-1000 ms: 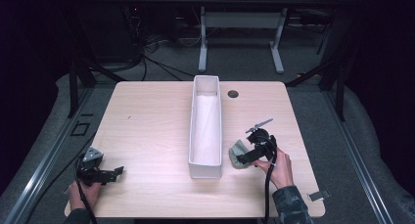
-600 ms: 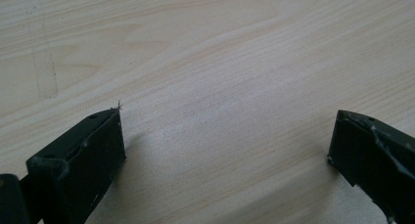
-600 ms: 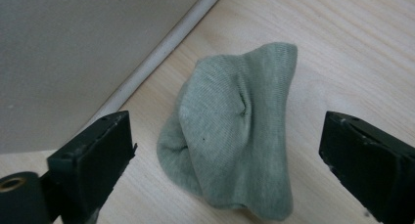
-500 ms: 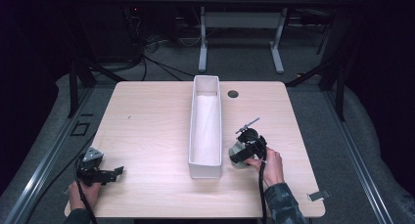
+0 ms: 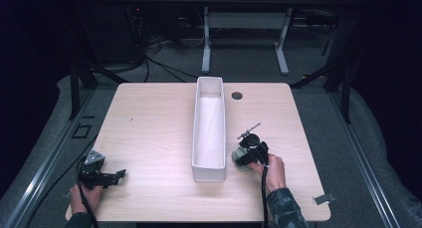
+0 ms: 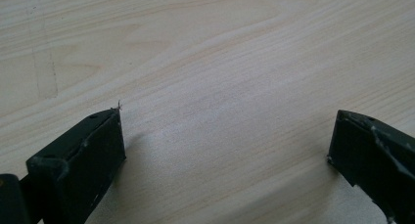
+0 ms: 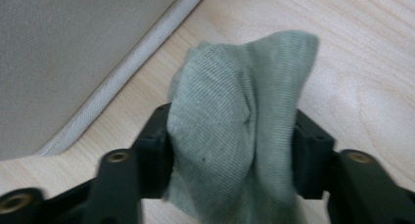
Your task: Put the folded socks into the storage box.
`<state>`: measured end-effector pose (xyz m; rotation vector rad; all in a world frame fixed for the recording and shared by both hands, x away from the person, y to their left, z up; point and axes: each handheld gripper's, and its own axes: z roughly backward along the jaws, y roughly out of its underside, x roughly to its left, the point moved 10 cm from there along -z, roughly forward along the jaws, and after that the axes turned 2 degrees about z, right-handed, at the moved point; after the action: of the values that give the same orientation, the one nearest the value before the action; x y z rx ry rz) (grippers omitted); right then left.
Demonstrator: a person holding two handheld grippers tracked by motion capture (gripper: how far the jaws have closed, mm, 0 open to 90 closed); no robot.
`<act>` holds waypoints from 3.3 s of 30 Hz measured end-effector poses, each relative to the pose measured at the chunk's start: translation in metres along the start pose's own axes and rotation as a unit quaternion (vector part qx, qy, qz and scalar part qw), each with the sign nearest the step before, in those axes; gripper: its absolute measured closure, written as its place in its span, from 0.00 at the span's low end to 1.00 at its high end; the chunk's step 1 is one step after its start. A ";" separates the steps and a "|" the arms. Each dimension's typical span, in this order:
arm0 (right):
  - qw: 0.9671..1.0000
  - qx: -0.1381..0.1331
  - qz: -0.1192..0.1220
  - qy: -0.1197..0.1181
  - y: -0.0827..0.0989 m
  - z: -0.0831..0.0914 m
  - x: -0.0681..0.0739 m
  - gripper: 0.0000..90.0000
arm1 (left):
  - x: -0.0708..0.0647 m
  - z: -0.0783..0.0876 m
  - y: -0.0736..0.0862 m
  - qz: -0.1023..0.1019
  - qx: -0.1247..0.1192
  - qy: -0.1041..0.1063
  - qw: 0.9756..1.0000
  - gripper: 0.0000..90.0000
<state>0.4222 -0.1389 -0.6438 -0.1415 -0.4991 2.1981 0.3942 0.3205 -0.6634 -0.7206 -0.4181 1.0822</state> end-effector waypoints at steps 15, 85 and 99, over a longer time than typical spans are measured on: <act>1.000 0.001 -0.009 -0.004 0.003 0.003 0.000 0.69 | 0.000 0.000 0.000 0.000 0.000 0.000 1.000 0.00; 1.000 -0.020 0.011 0.014 -0.027 0.078 0.001 0.69 | 0.000 0.000 0.000 -0.001 0.000 0.000 1.000 0.00; 0.999 -0.027 0.019 0.019 -0.036 0.097 0.000 0.69 | 0.000 0.000 0.000 -0.002 0.000 0.001 1.000 0.00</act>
<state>0.4219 -0.1481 -0.5404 -0.2230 -0.5390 2.2160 0.3944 0.3206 -0.6634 -0.7204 -0.4174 1.0785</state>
